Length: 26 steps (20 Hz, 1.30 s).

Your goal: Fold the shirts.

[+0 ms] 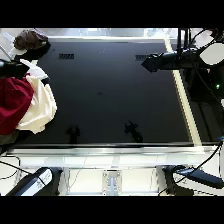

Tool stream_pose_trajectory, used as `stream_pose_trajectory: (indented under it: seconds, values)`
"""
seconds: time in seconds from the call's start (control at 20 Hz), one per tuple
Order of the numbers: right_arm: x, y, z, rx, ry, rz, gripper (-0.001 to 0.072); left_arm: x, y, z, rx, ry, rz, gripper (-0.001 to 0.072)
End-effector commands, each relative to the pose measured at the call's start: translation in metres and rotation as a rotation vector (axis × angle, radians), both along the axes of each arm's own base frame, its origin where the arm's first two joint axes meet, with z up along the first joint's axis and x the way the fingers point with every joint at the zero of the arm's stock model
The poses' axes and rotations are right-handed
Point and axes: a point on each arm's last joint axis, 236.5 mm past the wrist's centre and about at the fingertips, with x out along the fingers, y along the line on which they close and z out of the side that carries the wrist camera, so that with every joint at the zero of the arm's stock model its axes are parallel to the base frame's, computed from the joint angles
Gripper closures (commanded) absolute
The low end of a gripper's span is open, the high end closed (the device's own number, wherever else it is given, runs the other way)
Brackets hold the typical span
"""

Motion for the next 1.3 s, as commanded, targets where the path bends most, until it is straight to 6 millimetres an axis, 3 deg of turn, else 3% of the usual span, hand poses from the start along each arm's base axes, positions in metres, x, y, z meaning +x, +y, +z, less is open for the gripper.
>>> stream_pose_trajectory:
  seconds: [0.0, 0.05, 0.15, 0.25, 0.35, 0.45, 0.55, 0.85, 0.9, 0.95, 1.0, 1.1, 1.25]
  values:
    - [0.008, 0.0, 0.008, 0.016, -0.043, -0.02, 0.0336, -0.013, 0.126, -0.021, 0.291, 0.107, 0.4, 0.0195]
    - [0.009, 0.0, 0.009, 0.018, -0.046, -0.022, 0.0336, -0.023, 0.155, -0.035, 0.305, 0.162, 0.512, 0.0195]
    - [0.009, 0.0, 0.009, 0.018, -0.045, -0.022, 0.0335, -0.049, 0.183, -0.083, 0.197, 0.335, 0.673, 0.0195]
    - [0.009, 0.0, 0.009, 0.02, -0.043, -0.024, 0.0333, -0.088, 0.187, -0.145, 0.077, 0.614, 0.751, 0.0195]
    - [0.009, 0.0, 0.009, 0.02, -0.042, -0.024, 0.0326, -0.114, 0.189, -0.197, 0.017, 0.831, 0.778, 0.0194]
    - [0.009, 0.0, 0.009, 0.021, -0.042, -0.023, 0.0326, -0.12, 0.195, -0.233, 0.0, 0.936, 0.778, 0.0194]
    - [0.008, 0.001, 0.008, 0.03, -0.032, -0.027, 0.0326, -0.114, 0.208, -0.251, 0.037, 0.94, 0.774, 0.0192]
    - [0.007, 0.002, 0.009, 0.047, -0.023, -0.034, 0.0327, -0.076, 0.234, -0.251, 0.092, 0.755, 0.76, 0.022]
    - [0.007, 0.002, 0.009, 0.047, -0.023, -0.034, 0.0328, -0.074, 0.234, -0.251, 0.097, 0.752, 0.752, 0.0488]
    - [0.007, 0.003, 0.01, 0.05, -0.022, -0.033, 0.0328, -0.074, 0.233, -0.249, 0.102, 0.755, 0.741, 0.0698]
    - [0.007, 0.004, 0.01, 0.055, -0.022, -0.031, 0.0329, -0.075, 0.229, -0.245, 0.114, 0.761, 0.72, 0.0699]
    - [0.007, 0.004, 0.011, 0.06, -0.021, -0.029, 0.0328, -0.072, 0.221, -0.219, 0.147, 0.723, 0.678, 0.0699]
    - [0.006, 0.007, 0.014, 0.072, -0.023, -0.025, 0.0328, -0.058, 0.193, -0.142, 0.167, 0.516, 0.649, 0.0699]
